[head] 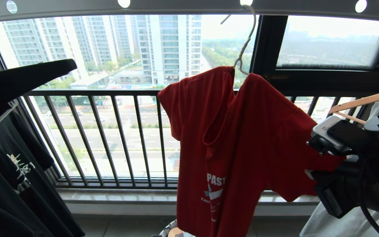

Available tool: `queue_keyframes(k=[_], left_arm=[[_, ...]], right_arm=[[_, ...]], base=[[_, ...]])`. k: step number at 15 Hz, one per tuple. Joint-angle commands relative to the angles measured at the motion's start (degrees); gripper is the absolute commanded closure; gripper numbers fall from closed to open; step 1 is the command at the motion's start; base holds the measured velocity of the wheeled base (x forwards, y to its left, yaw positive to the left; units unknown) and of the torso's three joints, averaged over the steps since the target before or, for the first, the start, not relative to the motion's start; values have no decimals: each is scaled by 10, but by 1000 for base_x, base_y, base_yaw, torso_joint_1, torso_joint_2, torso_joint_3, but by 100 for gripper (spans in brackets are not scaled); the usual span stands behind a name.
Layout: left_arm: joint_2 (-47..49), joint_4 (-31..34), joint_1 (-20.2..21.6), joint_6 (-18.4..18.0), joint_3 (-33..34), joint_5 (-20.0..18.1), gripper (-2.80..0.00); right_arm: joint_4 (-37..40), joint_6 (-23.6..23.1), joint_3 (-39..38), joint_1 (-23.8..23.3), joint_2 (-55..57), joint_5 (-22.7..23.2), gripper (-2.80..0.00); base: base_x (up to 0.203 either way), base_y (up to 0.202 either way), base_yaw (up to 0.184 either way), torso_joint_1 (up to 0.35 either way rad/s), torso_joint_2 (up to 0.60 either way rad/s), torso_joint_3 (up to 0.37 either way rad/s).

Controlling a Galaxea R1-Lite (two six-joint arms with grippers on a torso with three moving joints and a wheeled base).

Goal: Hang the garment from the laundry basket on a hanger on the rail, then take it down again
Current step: Take the clothes off the clothes rack

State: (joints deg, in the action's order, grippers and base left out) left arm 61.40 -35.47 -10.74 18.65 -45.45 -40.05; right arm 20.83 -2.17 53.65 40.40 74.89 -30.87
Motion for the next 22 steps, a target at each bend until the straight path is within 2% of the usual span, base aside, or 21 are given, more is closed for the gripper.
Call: queue_keyframes(k=[1, 6, 8, 11, 14, 18, 19, 22], left_arm=[[-7, -3, -1, 2, 0, -2, 0], [-15, -2, 0, 2, 0, -1, 0], [-15, -2, 0, 2, -1, -1, 0], [-16, 2, 0, 2, -8, -1, 0], [-29, 67, 0, 1, -29, -1, 0], [-31, 73, 0, 0, -31, -1, 0], [-31, 73, 0, 1, -31, -1, 0], [-31, 74, 0, 0, -31, -1, 0]], right_arm=[[2, 0, -22, 0, -11, -2, 0], [-2, 4, -69, 0, -9, -1, 0], [-2, 26, -87, 0, -4, -1, 0], [-2, 30, -99, 0, -4, -1, 0], [-3, 31, -108, 0, -5, -1, 0], [-5, 31, -108, 0, -10, -2, 0], [-6, 31, -105, 1, -16, -2, -280], [-10, 29, -100, 2, -41, 1, -280]], base=[[0, 0, 0, 0, 0, 0], [0, 0, 0, 0, 0, 0], [0, 0, 0, 0, 0, 0], [0, 0, 0, 0, 0, 0], [0, 0, 0, 0, 0, 0], [0, 0, 0, 0, 0, 0], [0, 0, 0, 0, 0, 0], [0, 0, 0, 0, 0, 0]])
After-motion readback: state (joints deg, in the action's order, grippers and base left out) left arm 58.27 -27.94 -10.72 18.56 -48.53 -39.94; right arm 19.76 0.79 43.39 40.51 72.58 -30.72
